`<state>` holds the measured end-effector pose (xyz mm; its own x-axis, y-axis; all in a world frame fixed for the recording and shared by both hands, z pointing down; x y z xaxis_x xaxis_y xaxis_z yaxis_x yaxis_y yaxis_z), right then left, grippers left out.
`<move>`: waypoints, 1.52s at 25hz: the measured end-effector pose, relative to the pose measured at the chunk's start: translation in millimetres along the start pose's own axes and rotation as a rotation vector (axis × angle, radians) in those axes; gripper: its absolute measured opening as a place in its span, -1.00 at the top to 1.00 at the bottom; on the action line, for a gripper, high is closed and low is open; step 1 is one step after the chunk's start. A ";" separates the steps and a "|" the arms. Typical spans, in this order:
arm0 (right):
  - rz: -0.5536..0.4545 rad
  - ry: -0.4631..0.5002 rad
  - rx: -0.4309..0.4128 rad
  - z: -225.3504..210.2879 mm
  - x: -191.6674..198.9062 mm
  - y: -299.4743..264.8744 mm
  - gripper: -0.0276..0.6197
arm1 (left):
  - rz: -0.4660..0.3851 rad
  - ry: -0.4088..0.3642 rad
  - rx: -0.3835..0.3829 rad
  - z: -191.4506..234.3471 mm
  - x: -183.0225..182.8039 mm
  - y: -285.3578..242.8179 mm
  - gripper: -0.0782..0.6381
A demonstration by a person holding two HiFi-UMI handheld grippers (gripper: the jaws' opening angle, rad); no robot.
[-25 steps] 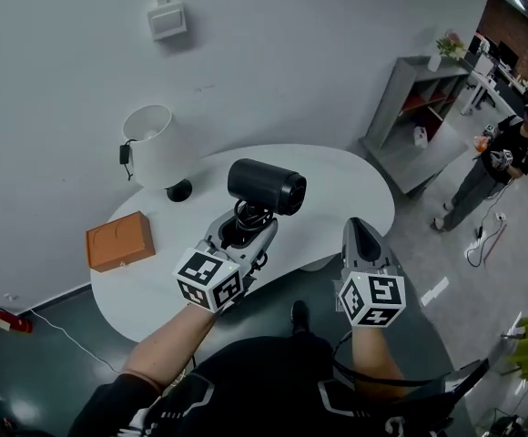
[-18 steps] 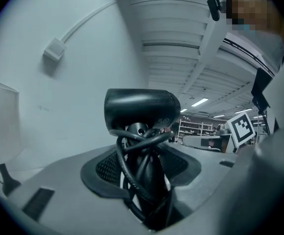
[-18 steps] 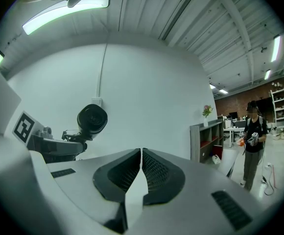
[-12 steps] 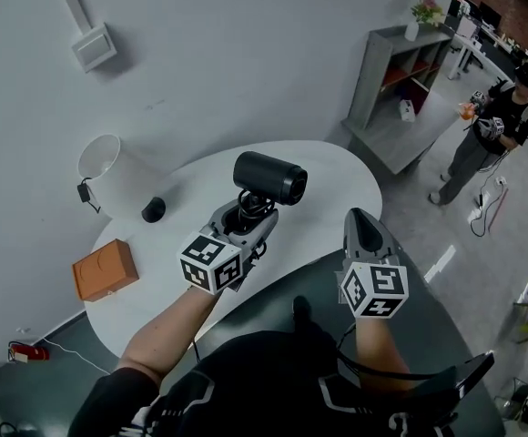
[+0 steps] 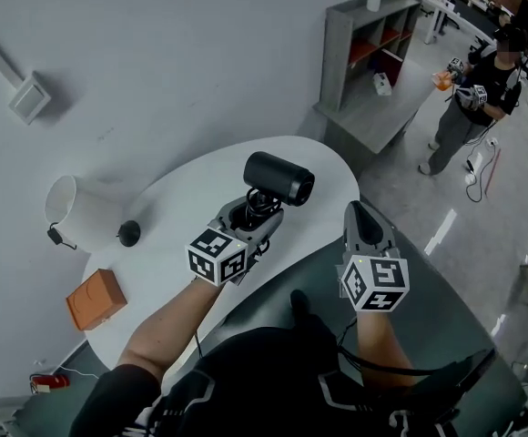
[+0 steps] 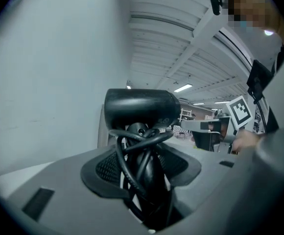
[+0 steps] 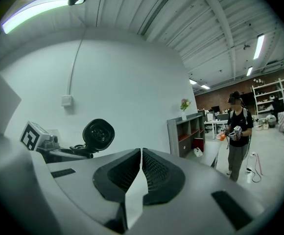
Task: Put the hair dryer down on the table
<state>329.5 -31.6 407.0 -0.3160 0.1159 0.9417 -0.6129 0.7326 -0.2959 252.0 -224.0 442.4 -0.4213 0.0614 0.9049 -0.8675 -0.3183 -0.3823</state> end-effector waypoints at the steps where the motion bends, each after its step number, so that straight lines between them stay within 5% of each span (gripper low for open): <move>1: 0.004 -0.006 0.009 -7.8 1.3 -0.7 0.83 | 0.015 -0.011 0.010 -0.9 0.4 -9.9 0.17; 11: 0.069 -0.060 0.073 -75.2 20.7 -11.4 0.83 | 0.132 -0.001 0.079 -4.9 16.2 -95.1 0.17; 17: 0.105 -0.082 0.073 -99.4 31.3 -22.4 0.83 | 0.163 0.125 0.073 5.5 27.7 -130.5 0.17; 38: 0.247 0.024 -0.078 -109.8 32.5 -146.9 0.83 | 0.199 0.500 -0.332 132.3 53.4 -185.2 0.17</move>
<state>488.8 -61.8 498.7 -0.4318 0.3128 0.8460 -0.4612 0.7294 -0.5052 425.1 -286.9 586.3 -0.5860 0.4913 0.6444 -0.7619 -0.0634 -0.6446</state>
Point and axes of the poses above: the fingertips, and each gripper's own axes: y backward along the fingers, z to its left, x out of its underside, the point moved 5 cm from there along y, backward along the fingers, and after that the axes turned 7 degrees about z, right-handed, at the moved point
